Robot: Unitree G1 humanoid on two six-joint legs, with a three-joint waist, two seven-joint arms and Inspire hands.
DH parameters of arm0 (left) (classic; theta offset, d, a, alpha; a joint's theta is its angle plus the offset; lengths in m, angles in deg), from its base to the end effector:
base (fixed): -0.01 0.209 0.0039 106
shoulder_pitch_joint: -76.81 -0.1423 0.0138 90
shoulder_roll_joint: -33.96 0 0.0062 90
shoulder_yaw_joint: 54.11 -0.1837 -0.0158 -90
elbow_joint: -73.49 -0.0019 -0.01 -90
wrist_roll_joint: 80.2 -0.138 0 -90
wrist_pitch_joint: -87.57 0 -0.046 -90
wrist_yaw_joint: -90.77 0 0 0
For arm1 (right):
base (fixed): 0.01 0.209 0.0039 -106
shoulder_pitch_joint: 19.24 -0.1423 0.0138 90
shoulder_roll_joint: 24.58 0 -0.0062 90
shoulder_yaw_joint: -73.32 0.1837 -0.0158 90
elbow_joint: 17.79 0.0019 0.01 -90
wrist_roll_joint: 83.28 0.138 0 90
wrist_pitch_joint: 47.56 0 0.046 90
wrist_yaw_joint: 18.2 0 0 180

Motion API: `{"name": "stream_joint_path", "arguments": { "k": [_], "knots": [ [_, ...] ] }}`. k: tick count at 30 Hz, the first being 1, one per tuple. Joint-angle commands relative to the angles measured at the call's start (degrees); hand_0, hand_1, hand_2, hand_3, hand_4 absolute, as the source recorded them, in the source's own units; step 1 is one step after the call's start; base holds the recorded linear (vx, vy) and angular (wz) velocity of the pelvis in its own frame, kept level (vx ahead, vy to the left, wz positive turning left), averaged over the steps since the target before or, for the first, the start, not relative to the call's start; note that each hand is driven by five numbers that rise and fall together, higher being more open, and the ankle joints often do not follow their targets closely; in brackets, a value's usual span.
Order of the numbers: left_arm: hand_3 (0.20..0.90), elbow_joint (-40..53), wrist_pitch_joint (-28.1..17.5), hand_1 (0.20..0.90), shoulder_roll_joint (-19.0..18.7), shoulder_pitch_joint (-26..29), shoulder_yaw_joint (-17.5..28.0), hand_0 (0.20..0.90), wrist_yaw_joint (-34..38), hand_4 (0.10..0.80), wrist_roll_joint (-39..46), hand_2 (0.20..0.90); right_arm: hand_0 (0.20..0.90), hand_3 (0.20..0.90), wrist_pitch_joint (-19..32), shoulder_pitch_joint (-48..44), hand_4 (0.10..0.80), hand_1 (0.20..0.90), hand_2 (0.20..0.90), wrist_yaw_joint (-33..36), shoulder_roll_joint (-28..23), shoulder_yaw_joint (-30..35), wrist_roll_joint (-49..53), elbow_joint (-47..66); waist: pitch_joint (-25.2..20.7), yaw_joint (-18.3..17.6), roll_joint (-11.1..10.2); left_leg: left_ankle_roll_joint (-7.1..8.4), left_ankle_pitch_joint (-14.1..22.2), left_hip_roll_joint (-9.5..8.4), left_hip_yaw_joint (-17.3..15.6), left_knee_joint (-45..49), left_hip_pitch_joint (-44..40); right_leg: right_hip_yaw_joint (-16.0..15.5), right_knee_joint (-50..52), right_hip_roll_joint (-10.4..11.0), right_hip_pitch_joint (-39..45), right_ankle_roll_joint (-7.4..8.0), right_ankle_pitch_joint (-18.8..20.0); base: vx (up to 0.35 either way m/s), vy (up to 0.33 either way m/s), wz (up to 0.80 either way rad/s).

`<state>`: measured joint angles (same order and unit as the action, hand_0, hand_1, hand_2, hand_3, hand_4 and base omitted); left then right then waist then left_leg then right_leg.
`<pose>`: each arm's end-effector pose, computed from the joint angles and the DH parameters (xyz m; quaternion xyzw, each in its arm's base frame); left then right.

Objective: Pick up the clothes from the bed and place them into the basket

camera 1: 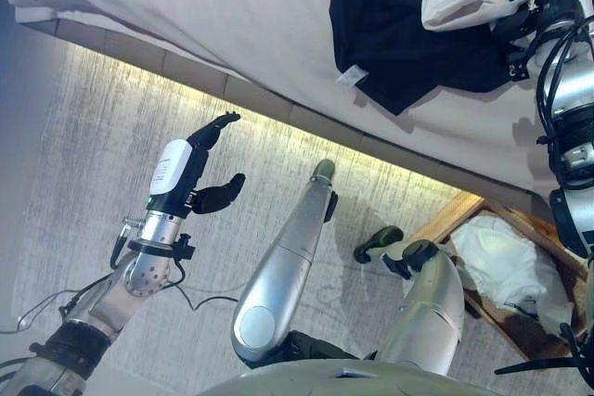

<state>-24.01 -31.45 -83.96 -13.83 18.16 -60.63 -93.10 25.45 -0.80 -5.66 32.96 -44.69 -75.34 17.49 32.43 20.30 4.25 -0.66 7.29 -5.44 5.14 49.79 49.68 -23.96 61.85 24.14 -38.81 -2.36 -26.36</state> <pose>0.1854 0.2364 0.0536 0.3881 -0.2132 -0.0270 0.8962 0.3434 -0.2864 0.2721 -0.3745 -0.0024 -0.2748 0.8856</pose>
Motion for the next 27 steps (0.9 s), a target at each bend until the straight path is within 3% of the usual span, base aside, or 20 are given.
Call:
{"name": "stream_joint_path", "arguments": {
  "k": [1, 4, 7, 13, 16, 17, 22, 27],
  "knots": [
    [0.9, 4.19, -4.22, 0.9, -0.88, -0.87, 4.22, 0.9, 2.06, 0.8, 1.86, 0.9, 0.3, 0.2, 4.5, -2.14, 0.1, 0.3, 0.3, 0.33, -5.98, -1.03, -0.88, 0.95, -2.63, 0.7, -0.03, -1.4, 7.13, 1.74, -5.25, -3.68, -10.71, -1.26, -4.96, -6.49, 5.29, -0.16, 6.1, 0.04, 0.003, -0.11],
    [0.9, 4.19, -4.22, 0.9, -0.95, -0.9, 4.17, 0.9, 2.02, 0.8, 1.91, 0.9, 0.3, 0.2, 4.53, -1.98, 0.1, 0.3, 0.3, 0.31, -5.99, -0.93, -0.9, 0.96, -2.63, 0.73, 0.03, -1.39, 7.07, 1.77, -5.18, -3.85, -10.93, -1.35, -5.18, -6.57, 5.55, -0.15, 6.19, 0.01, -0.003, -0.08],
    [0.9, 2.9, -4.18, 0.9, -0.36, -0.08, 4.58, 0.9, 0.42, 0.8, 1.21, 0.9, 0.3, 0.2, 5.43, -0.79, 0.1, 0.3, 0.3, -3.15, -6.97, 1.01, -0.8, -0.21, -2.63, 0.37, -1.22, -0.74, 6.47, 1.98, -5.2, -8.75, -18.8, -1.07, -10.1, -6.43, 13.27, 0.42, 7.07, 0.051, 0.007, -0.06],
    [0.9, 1.91, -1.93, 0.9, -0.12, 0.91, 4.76, 0.9, 0.2, 0.8, 1.1, 0.9, 0.3, 0.2, 6.51, 0.48, 0.1, 0.3, 0.3, -4.94, -7.77, 2.22, -0.57, -0.54, -3.14, -0.3, -2.04, -0.24, 5.63, 2.3, -5.16, -12.95, -24.33, -0.72, -14.92, -7.13, 18.91, 0.76, 8.0, 0.038, 0.02, -0.14],
    [0.9, -2.42, 4.02, 0.9, 0.28, 1.39, 4.64, 0.9, -0.89, 0.8, 1.3, 0.9, 0.3, 0.2, 7.66, 2.66, 0.1, 0.3, 0.3, -7.31, -10.32, 4.16, 2.09, -0.6, -7.03, -1.95, -3.54, 0.56, 4.68, 3.81, -5.88, -20.06, -32.23, -0.24, -24.52, -8.43, 26.96, 1.93, 10.46, 0.055, 0.056, -0.32],
    [0.9, -3.67, 5.22, 0.9, 0.53, 1.27, 4.86, 0.9, -1.43, 0.8, 1.61, 0.9, 0.3, 0.2, 8.05, 3.31, 0.1, 0.3, 0.3, -8.45, -11.5, 4.94, 3.28, -0.53, -8.51, -2.68, -3.74, 0.37, 2.52, 4.43, -6.69, -23.73, -34.65, -0.88, -28.96, -8.98, 29.36, 1.76, 12.79, -0.019, 0.051, -0.5],
    [0.9, -7.11, 7.71, 0.9, 1.27, 1.01, 5.5, 0.9, -2.88, 0.8, 2.13, 0.9, 0.3, 0.2, 8.95, 4.65, 0.1, 0.3, 0.3, -10.38, -14.12, 8.03, 12.86, 0.94, -13.26, -5.57, -4.99, 0.63, 1.84, 5.08, -8.3, -29.79, -41.36, 0.7, -36.8, -11.33, 35.16, 2.77, 14.25, 0.032, 0.017, -0.29],
    [0.9, -11.35, 8.69, 0.9, 1.82, 1.78, 4.88, 0.9, -4.23, 0.8, 1.66, 0.9, 0.3, 0.2, 10.88, 7.1, 0.1, 0.3, 0.3, -11.1, -15.98, 11.8, 12.97, 2.08, -17.56, -8.55, -6.28, 0.69, 2.02, 5.43, -10.68, -33.45, -46.16, 2.41, -41.67, -13.13, 38.9, 3.75, 15.32, 0.035, -0.002, -0.23]
  ]
}}
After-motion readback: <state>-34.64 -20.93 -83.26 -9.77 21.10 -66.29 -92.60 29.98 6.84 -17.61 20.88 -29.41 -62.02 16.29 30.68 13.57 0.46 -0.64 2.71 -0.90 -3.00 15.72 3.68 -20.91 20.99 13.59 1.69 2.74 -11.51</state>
